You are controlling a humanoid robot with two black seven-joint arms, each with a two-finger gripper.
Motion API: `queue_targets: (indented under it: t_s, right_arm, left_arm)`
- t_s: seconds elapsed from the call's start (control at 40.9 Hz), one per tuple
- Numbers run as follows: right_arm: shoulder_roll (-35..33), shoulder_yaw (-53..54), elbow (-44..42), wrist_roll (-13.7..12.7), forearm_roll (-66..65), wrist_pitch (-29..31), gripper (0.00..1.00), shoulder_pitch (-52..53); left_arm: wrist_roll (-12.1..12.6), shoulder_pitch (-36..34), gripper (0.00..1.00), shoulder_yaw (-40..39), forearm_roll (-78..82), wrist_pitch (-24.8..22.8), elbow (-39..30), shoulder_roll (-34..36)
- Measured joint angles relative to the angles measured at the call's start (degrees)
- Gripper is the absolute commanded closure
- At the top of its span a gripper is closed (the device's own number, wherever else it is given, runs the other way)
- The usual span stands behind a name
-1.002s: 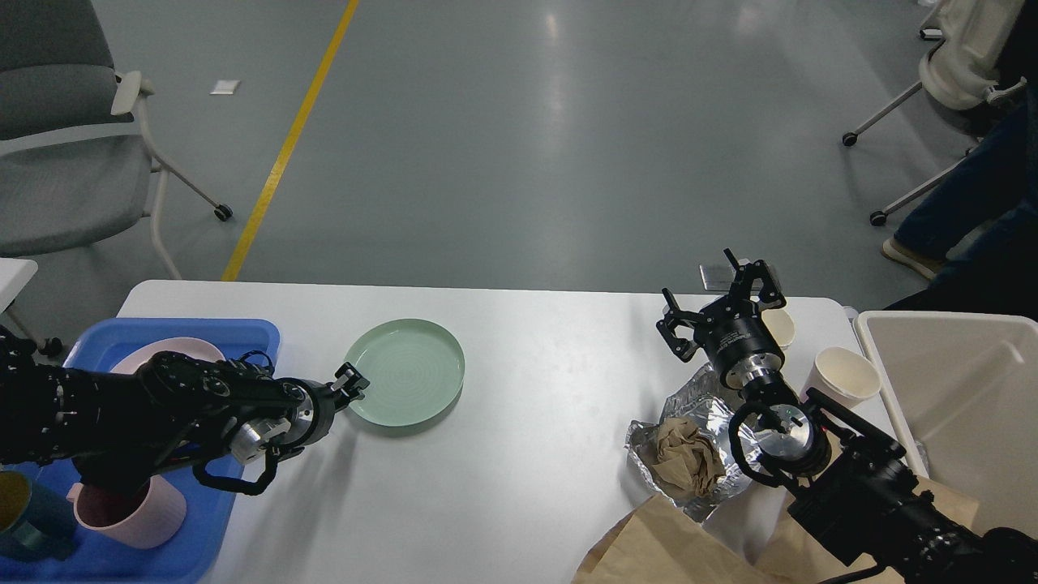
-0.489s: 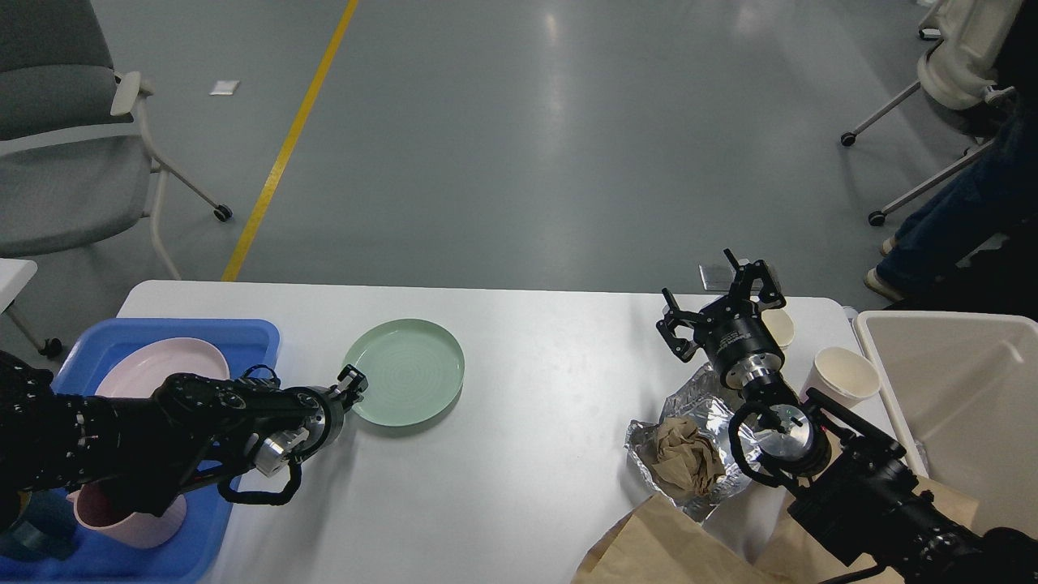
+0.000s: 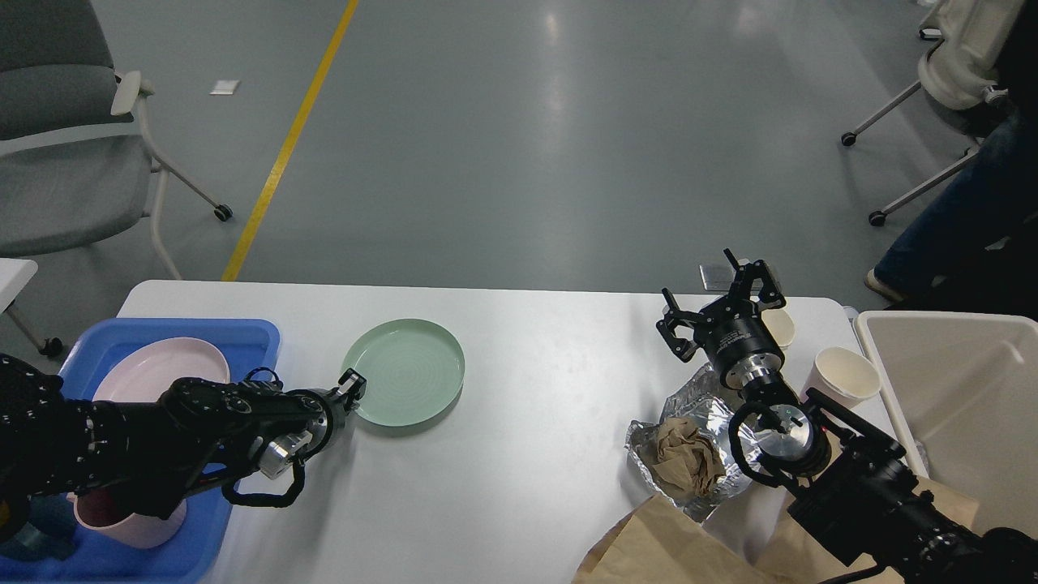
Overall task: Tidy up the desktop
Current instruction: 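Reach the left gripper to the green plate rim and grasp it, then lift the green plate and set it on the pink plate in the tray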
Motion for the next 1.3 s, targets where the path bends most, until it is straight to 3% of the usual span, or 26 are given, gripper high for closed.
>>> queue_targets:
  t_s: [0.367, 0.782, 1.075, 1.295]
  right_arm:
    - [0.0, 0.0, 0.0, 0.0, 0.0, 0.0, 0.00, 0.0]
    - [0.0, 0.0, 0.0, 0.0, 0.0, 0.0, 0.00, 0.0]
    - [0.0, 0.0, 0.0, 0.0, 0.0, 0.0, 0.00, 0.0]
    - [0.0, 0.0, 0.0, 0.0, 0.0, 0.0, 0.00, 0.0]
  left_arm:
    - [0.1, 0.9, 0.76, -0.2, 0.2, -0.2, 2.5, -1.8]
    - [0.2, 1.3, 1.00, -0.1, 0.2, -0.5, 3.3, -2.9]
    - [0.4, 1.2, 1.00, -0.1, 0.3, -0.9, 3.2, -2.7]
    - [2.1, -1.8, 1.00, 0.4, 0.6, -8.7, 1.5, 0.0]
